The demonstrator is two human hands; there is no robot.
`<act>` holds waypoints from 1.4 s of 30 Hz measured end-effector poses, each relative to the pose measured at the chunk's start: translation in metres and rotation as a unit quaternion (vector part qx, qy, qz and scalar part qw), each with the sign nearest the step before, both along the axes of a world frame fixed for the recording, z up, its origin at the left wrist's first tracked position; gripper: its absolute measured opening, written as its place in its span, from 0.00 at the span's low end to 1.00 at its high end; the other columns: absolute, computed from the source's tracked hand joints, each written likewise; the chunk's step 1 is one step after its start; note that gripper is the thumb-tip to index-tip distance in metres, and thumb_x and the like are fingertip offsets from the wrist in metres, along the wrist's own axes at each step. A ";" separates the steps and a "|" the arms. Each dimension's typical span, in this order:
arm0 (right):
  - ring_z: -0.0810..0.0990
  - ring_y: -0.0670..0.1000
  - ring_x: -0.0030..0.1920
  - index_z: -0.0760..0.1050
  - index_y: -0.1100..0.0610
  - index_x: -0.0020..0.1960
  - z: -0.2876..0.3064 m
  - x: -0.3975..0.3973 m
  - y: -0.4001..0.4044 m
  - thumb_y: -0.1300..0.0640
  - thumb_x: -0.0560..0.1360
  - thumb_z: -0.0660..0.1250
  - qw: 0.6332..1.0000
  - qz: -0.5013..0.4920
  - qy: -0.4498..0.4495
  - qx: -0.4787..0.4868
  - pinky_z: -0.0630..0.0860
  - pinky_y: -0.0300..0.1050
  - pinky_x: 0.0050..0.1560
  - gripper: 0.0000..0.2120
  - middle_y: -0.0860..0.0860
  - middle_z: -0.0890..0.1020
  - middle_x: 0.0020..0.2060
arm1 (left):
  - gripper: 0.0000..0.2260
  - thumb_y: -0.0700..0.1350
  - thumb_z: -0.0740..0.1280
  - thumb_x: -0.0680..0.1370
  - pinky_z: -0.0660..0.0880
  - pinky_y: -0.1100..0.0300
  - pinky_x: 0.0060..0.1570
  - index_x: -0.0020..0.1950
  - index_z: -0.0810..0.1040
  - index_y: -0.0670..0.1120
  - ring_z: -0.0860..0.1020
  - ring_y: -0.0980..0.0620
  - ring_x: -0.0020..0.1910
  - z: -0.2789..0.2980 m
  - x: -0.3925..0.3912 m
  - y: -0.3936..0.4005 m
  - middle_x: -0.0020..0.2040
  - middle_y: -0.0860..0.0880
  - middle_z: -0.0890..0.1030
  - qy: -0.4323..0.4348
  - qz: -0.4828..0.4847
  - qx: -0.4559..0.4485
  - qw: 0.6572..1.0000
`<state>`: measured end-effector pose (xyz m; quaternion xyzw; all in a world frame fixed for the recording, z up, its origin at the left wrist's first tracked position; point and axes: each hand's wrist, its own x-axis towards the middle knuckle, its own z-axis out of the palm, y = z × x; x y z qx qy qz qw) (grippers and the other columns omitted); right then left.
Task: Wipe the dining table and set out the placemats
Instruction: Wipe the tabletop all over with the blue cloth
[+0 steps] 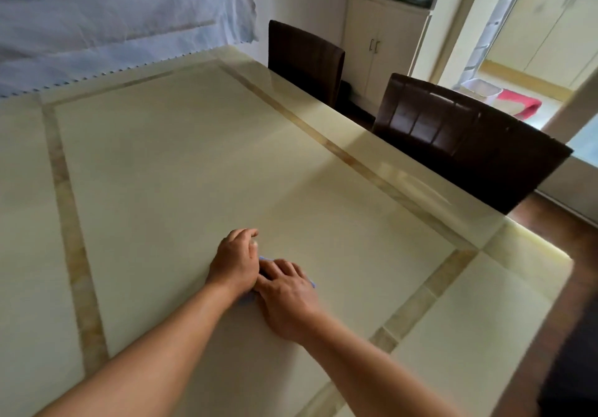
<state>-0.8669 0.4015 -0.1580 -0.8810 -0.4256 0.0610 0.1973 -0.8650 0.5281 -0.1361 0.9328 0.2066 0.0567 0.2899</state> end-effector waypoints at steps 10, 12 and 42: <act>0.63 0.54 0.70 0.63 0.43 0.71 -0.008 0.044 -0.069 0.50 0.79 0.56 0.978 -0.202 0.011 -0.044 0.59 0.45 0.67 0.20 0.48 0.63 0.73 | 0.16 0.41 0.55 0.80 0.63 0.58 0.66 0.68 0.70 0.41 0.69 0.45 0.67 0.010 -0.026 -0.011 0.68 0.43 0.71 0.018 -0.034 -0.018 0.999; 0.53 0.52 0.76 0.56 0.44 0.75 -0.008 0.065 -0.097 0.51 0.81 0.52 0.961 -0.266 0.035 -0.068 0.53 0.45 0.71 0.22 0.47 0.55 0.76 | 0.17 0.43 0.54 0.81 0.63 0.58 0.66 0.69 0.68 0.43 0.67 0.47 0.69 0.007 -0.026 -0.018 0.70 0.44 0.69 0.030 -0.036 -0.028 0.999; 0.40 0.47 0.76 0.46 0.46 0.77 -0.010 0.032 -0.046 0.48 0.81 0.50 0.994 -0.016 0.051 -0.092 0.40 0.47 0.74 0.27 0.45 0.44 0.77 | 0.16 0.34 0.57 0.77 0.63 0.54 0.64 0.64 0.72 0.37 0.71 0.38 0.62 -0.007 0.001 -0.059 0.62 0.35 0.72 -0.017 0.007 -0.018 1.000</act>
